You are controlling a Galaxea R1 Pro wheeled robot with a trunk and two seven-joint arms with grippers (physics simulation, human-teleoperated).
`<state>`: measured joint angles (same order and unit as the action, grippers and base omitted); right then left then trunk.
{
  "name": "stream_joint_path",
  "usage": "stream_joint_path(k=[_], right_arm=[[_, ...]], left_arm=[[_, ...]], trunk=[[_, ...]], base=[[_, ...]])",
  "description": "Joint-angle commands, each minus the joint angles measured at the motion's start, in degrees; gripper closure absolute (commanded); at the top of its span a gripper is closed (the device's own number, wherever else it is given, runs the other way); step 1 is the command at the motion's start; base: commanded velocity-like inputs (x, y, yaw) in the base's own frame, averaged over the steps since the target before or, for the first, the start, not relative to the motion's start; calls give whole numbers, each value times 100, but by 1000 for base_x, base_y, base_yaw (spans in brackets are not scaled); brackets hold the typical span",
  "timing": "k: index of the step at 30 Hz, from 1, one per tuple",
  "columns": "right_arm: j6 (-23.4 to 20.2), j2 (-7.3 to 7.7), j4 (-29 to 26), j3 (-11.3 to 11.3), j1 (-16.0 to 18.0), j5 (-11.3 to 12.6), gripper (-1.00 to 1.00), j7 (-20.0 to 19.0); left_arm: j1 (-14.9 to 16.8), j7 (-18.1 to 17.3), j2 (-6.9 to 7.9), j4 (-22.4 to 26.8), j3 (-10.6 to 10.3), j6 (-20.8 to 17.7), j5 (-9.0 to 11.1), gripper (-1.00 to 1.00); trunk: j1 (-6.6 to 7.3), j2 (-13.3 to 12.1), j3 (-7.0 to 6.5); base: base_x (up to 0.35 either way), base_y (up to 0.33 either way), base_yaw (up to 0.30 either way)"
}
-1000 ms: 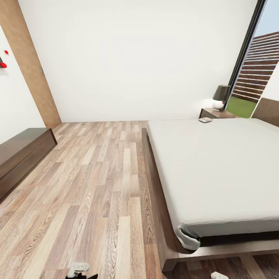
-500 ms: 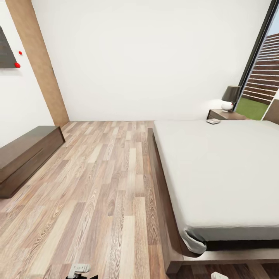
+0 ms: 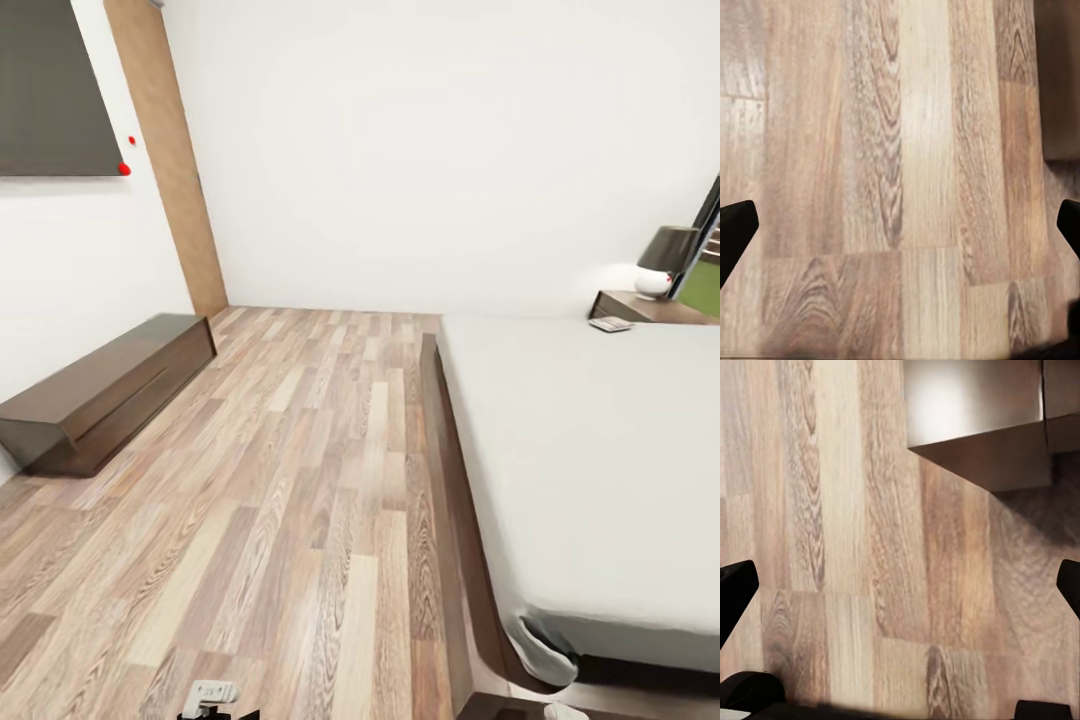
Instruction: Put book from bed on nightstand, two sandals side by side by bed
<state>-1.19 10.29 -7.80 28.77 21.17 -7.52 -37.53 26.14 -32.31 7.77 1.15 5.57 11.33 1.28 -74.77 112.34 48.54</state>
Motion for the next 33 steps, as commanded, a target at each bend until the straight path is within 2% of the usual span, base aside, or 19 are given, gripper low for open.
stream_joint_path(k=[1,33], right_arm=[[-13,-1,-7,50,1,-57,-100,-26],[-13,-1,-2,50,1,-65,-100,-26]], left_arm=[[5,-27,-17,-9,32,-1,13,-100],[5,-21,-56,-9,32,0,13,-100]], trunk=[[1,2,5],[1,2,5]], base=[[0,0,289],[0,0,290]])
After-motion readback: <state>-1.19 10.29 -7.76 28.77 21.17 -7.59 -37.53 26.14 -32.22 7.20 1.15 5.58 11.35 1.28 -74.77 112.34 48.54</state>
